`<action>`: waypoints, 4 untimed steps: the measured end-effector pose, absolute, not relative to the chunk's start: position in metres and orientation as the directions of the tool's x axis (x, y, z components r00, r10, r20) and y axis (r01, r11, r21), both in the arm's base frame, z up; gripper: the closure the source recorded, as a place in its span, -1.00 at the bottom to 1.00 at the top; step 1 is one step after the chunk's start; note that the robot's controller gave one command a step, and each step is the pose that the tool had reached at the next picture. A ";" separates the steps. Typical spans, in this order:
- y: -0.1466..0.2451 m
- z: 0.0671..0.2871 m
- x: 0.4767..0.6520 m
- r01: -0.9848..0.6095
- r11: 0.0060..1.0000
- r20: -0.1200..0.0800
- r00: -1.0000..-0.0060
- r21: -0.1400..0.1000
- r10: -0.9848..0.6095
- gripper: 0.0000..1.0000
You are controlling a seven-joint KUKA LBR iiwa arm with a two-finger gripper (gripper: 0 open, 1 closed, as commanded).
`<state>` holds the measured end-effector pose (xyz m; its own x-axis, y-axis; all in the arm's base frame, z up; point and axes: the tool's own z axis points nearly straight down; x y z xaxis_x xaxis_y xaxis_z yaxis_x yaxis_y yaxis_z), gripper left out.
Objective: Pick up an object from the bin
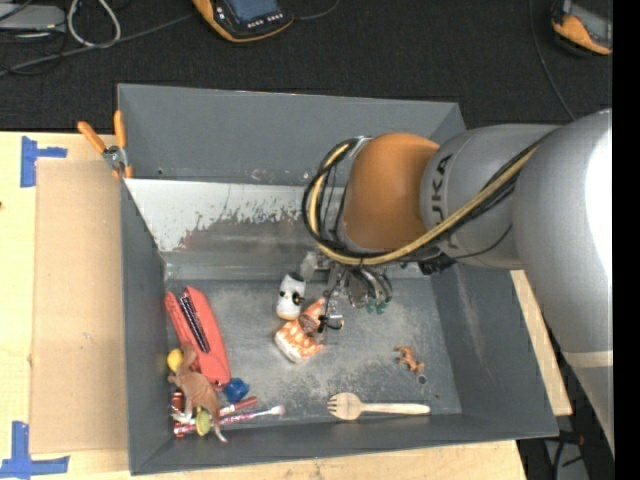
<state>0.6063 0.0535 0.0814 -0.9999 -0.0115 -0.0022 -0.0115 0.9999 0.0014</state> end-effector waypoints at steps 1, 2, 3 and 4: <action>0.063 0.077 0.561 -0.048 0.999 -0.013 -0.999 -0.003 -0.048 1.00; 0.063 0.077 0.561 -0.048 0.999 -0.013 -0.999 -0.003 -0.048 1.00; 0.067 0.144 0.556 -0.082 0.997 -0.006 -0.997 -0.004 -0.082 1.00; 0.066 0.227 0.554 -0.095 0.995 -0.002 -0.995 -0.004 -0.095 1.00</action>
Offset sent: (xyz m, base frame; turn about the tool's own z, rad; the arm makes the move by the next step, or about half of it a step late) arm 0.0000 0.0000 0.0000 0.0000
